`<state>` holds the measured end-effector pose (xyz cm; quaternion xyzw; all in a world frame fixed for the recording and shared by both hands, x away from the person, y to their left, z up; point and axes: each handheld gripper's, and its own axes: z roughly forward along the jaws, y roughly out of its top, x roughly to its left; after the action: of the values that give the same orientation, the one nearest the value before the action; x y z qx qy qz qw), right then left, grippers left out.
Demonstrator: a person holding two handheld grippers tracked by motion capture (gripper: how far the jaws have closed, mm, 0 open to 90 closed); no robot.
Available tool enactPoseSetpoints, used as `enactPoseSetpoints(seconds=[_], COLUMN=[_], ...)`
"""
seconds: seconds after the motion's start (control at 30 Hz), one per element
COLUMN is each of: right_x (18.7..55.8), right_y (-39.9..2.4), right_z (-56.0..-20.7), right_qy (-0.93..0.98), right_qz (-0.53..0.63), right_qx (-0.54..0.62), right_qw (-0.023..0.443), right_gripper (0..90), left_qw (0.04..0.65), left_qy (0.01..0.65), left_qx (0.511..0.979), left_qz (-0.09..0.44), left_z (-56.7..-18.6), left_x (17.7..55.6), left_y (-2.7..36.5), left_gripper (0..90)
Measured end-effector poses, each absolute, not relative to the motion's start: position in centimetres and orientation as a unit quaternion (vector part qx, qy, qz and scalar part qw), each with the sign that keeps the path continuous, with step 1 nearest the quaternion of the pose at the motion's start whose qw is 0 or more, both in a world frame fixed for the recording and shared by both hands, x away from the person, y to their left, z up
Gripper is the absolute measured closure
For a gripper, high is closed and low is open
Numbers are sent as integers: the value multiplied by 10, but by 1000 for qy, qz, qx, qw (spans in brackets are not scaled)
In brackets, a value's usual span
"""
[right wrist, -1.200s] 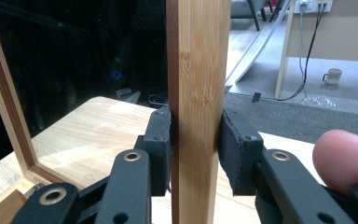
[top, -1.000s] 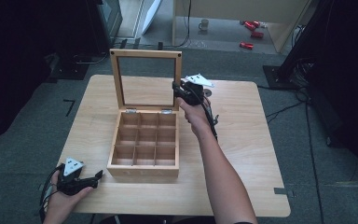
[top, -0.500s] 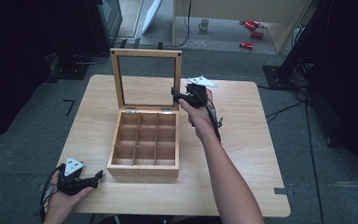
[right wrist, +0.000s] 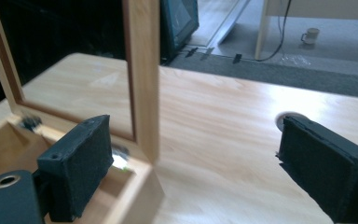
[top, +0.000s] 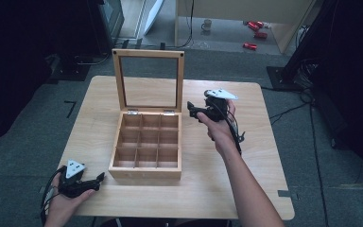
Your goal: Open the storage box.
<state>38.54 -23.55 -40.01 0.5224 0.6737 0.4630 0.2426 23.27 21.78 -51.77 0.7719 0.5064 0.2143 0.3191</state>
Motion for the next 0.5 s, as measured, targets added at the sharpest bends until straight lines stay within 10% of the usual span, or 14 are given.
enactPoseSetpoints(seconds=[0.5], right_x=[336], right_y=[-280], right_z=[-426], right_qy=[669], right_qz=[439], right_qx=[538], right_qw=[267], right_gripper=[93], left_qw=[319], left_qy=[507], left_qx=[772], left_qz=[214], left_z=[-518], left_x=[233], left_y=[218], left_gripper=[142])
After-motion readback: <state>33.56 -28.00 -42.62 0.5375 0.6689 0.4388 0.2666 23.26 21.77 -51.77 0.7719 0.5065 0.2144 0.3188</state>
